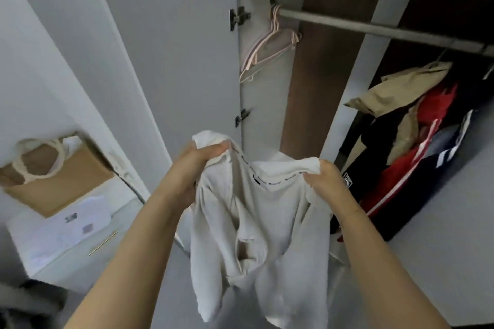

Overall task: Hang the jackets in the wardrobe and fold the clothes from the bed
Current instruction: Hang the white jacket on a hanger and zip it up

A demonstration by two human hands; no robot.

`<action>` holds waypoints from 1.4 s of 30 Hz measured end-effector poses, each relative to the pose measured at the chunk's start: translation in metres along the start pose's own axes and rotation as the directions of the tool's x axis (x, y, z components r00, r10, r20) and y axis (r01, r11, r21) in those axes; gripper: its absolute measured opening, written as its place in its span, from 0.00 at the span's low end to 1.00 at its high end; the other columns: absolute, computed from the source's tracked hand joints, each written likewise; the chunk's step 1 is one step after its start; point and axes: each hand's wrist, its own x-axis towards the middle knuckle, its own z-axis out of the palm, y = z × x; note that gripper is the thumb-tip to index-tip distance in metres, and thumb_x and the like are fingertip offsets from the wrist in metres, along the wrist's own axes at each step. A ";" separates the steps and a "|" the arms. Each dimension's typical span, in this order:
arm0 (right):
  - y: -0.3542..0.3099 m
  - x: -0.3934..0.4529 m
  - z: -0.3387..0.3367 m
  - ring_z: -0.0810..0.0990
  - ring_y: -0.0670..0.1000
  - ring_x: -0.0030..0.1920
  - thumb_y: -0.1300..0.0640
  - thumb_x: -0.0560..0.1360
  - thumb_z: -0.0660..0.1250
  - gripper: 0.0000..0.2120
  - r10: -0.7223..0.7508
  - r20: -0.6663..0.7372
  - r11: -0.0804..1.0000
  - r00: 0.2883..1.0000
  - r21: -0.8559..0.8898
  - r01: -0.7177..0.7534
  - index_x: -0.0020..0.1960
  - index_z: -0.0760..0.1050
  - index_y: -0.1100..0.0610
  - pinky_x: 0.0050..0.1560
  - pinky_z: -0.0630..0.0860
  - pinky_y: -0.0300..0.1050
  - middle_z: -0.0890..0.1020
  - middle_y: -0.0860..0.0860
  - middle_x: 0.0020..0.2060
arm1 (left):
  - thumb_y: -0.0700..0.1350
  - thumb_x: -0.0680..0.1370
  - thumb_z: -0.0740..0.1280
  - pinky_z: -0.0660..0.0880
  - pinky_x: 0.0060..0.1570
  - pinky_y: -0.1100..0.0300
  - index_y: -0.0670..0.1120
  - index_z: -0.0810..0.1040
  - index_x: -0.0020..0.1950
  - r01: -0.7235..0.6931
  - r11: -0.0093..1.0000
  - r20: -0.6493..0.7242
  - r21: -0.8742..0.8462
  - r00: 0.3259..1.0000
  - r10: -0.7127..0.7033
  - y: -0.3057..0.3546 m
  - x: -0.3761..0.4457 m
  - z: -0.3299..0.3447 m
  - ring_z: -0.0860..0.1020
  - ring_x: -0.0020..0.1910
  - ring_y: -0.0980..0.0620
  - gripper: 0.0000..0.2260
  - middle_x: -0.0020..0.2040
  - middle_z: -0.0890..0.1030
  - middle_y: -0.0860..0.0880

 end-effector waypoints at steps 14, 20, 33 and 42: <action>0.006 0.106 -0.004 0.78 0.55 0.56 0.66 0.75 0.65 0.17 0.356 -0.097 0.920 0.930 -0.137 -0.366 0.64 0.74 0.62 0.55 0.73 0.44 0.80 0.58 0.56 | 0.49 0.77 0.70 0.79 0.44 0.52 0.42 0.82 0.46 -0.223 0.927 0.258 0.303 0.955 0.145 0.064 0.204 0.032 0.84 0.41 0.47 0.10 0.40 0.85 0.44; -0.023 0.169 0.030 0.78 0.53 0.56 0.60 0.79 0.64 0.09 0.385 -0.150 0.923 0.910 0.052 -0.382 0.59 0.76 0.56 0.57 0.72 0.44 0.81 0.53 0.49 | 0.43 0.77 0.70 0.79 0.40 0.58 0.39 0.82 0.45 -0.117 0.990 0.246 0.082 0.965 0.094 0.067 0.274 0.029 0.84 0.39 0.48 0.07 0.40 0.84 0.43; -0.093 0.321 -0.020 0.79 0.45 0.52 0.52 0.79 0.65 0.07 0.237 -0.125 0.948 0.963 0.245 -0.202 0.54 0.79 0.50 0.55 0.76 0.40 0.82 0.47 0.50 | 0.45 0.73 0.74 0.79 0.36 0.60 0.42 0.84 0.43 0.027 1.000 0.115 -0.010 0.993 -0.026 0.055 0.377 0.064 0.84 0.39 0.49 0.05 0.39 0.85 0.44; -0.161 0.452 0.067 0.67 0.49 0.27 0.48 0.78 0.66 0.23 0.050 0.076 0.995 0.996 0.079 -0.056 0.27 0.66 0.56 0.33 0.62 0.44 0.67 0.50 0.24 | 0.44 0.75 0.72 0.81 0.40 0.54 0.44 0.84 0.37 0.022 1.000 -0.024 0.022 0.999 -0.021 0.075 0.399 0.046 0.84 0.39 0.44 0.08 0.39 0.85 0.40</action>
